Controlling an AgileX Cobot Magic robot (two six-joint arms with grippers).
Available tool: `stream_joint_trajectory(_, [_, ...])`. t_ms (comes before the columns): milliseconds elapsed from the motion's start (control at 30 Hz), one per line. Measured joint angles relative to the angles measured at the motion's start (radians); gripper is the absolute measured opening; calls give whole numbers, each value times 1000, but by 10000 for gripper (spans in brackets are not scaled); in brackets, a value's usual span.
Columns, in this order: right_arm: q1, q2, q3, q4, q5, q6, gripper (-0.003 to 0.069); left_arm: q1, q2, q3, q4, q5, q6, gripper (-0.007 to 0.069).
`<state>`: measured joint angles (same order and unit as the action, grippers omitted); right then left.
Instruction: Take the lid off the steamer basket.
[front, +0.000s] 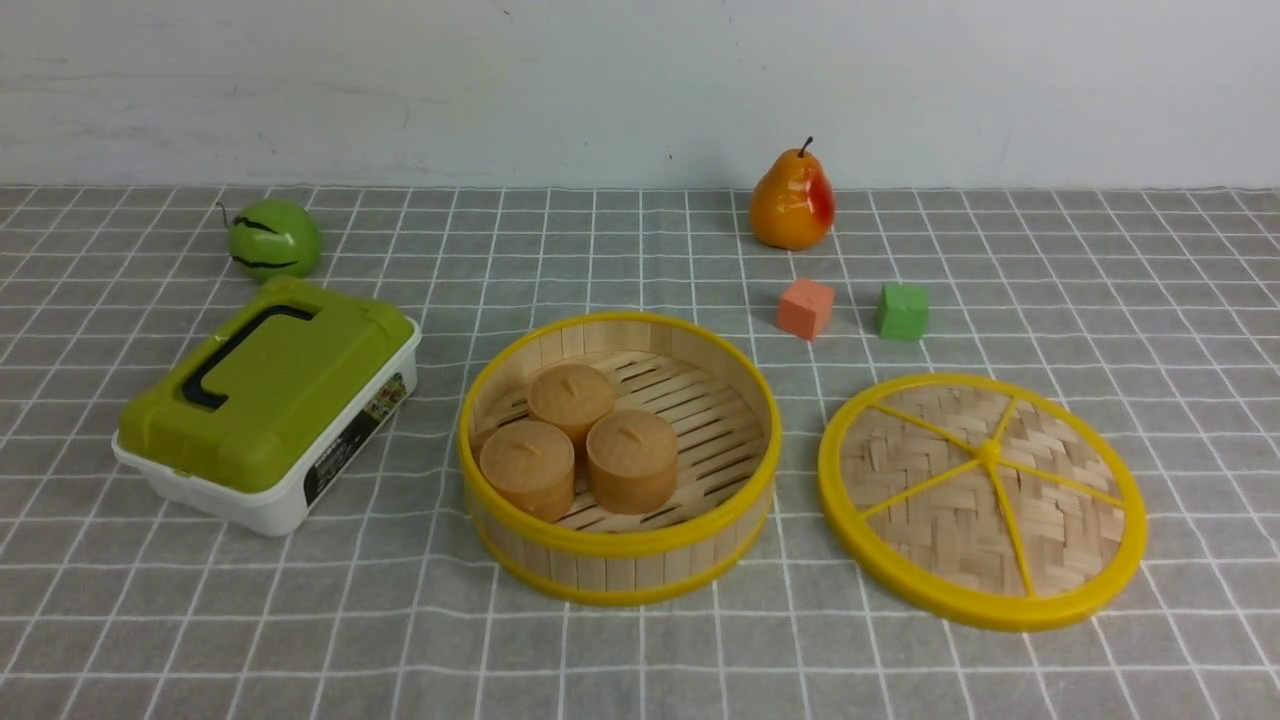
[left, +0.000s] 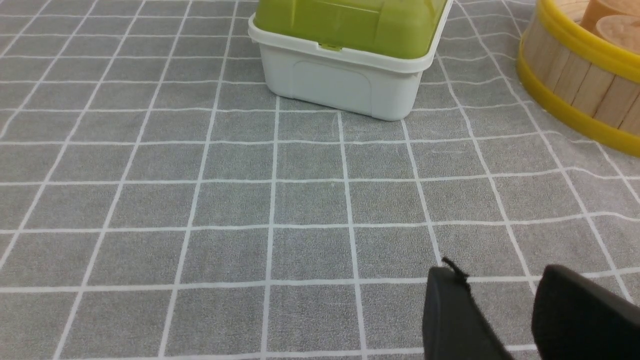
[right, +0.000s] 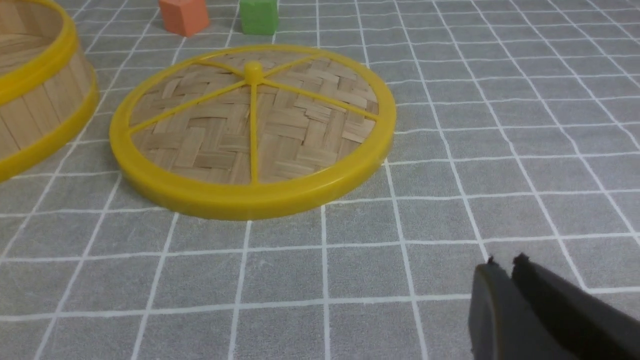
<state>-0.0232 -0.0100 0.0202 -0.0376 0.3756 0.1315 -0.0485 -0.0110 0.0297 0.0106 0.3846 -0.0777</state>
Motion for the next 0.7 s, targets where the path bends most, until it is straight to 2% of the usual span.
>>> stream_joint_trajectory(700, [-15, 0, -1, 0, 5, 3, 54, 0, 0, 0, 0, 0, 0, 239])
